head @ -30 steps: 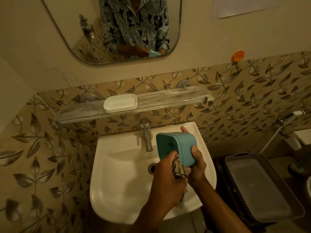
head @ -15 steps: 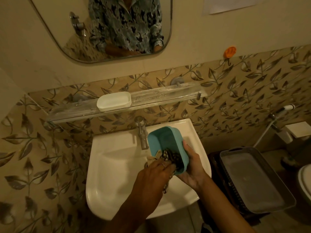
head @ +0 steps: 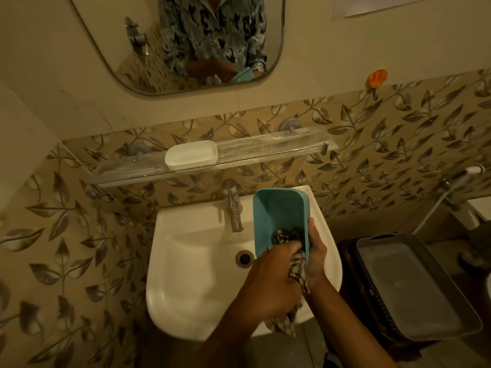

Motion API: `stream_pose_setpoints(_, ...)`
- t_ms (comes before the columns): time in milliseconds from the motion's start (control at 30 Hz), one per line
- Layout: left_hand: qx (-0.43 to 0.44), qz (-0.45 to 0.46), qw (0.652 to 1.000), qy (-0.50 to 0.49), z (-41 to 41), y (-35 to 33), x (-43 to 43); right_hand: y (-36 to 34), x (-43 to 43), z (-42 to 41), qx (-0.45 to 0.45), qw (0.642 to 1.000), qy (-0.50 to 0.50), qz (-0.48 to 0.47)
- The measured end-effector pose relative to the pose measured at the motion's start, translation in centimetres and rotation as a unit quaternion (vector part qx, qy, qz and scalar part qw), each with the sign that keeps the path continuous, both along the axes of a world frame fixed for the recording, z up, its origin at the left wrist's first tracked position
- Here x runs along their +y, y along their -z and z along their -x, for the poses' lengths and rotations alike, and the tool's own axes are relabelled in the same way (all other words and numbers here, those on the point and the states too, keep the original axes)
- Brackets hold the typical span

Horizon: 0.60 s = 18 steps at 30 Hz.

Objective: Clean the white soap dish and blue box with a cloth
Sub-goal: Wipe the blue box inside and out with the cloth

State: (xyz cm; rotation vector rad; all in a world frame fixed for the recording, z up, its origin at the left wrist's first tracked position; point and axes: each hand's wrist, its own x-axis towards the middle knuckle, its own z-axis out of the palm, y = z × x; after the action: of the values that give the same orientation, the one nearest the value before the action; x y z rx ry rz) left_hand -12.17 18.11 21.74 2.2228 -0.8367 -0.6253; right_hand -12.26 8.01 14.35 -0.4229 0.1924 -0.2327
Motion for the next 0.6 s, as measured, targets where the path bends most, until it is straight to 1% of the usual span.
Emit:
stream_pose_setpoints(33,0.04,0.026,0.999,0.008,-0.2,0.0,0.1,0.0,-0.3,0.0,0.003,1.0,-0.003,0.015)
stream_pose_setpoints(67,0.054,0.036,0.998,0.023,-0.3,0.1,0.3,0.1,-0.6,0.1,0.006,1.0,-0.006,0.028)
stream_pose_setpoints(100,0.035,0.032,0.998,0.043,-0.3,0.3,0.6,0.1,-0.8,0.1,0.009,0.999,-0.013,0.039)
stream_pose_setpoints(133,-0.004,0.004,0.998,0.07,-0.2,0.4,0.8,0.1,-1.2,0.2,0.018,0.999,-0.016,0.049)
stream_pose_setpoints(167,-0.071,-0.061,0.991,0.1,-0.1,0.5,0.9,0.1,-1.5,0.3,0.023,0.998,-0.02,0.055)
stream_pose_setpoints(200,-0.162,-0.14,0.969,0.12,-0.2,0.6,1.1,0.2,-1.8,0.5,0.026,0.998,-0.024,0.06)
stream_pose_setpoints(233,-0.236,-0.199,0.941,0.138,-0.4,1.0,1.3,0.2,-2.0,0.6,0.029,0.997,-0.032,0.068)
stream_pose_setpoints(267,-0.282,-0.232,0.918,0.153,-0.8,1.3,1.5,0.3,-2.2,0.7,0.03,0.996,-0.039,0.08)
stream_pose_setpoints(300,-0.311,-0.239,0.906,0.157,-1.1,1.7,1.5,0.3,-2.3,0.7,0.032,0.994,-0.043,0.091)
stream_pose_setpoints(333,-0.324,-0.231,0.905,0.153,-1.3,1.9,1.5,0.4,-2.3,0.7,0.034,0.994,-0.045,0.098)
stream_pose_setpoints(367,-0.316,-0.212,0.914,0.141,-1.1,2.0,1.5,0.3,-2.2,0.7,0.038,0.993,-0.047,0.1)
stream_pose_setpoints(400,-0.28,-0.183,0.935,0.122,-0.8,2.1,1.4,0.2,-2.1,0.6,0.041,0.993,-0.045,0.098)
stream_pose_setpoints(467,-0.184,-0.084,0.978,0.053,0.5,2.4,1.2,0.0,-1.7,0.7,0.04,0.994,-0.031,0.094)
stream_pose_setpoints(500,-0.137,-0.043,0.989,0.019,1.0,2.5,0.9,-0.1,-1.5,0.7,0.047,0.994,-0.023,0.093)
stream_pose_setpoints(567,-0.046,0.024,0.998,-0.03,1.6,2.4,0.2,0.1,-1.4,0.8,0.081,0.994,-0.01,0.078)
stream_pose_setpoints(600,0.016,0.063,0.997,-0.053,1.4,2.2,-0.1,0.0,-1.4,0.8,0.093,0.993,-0.004,0.076)
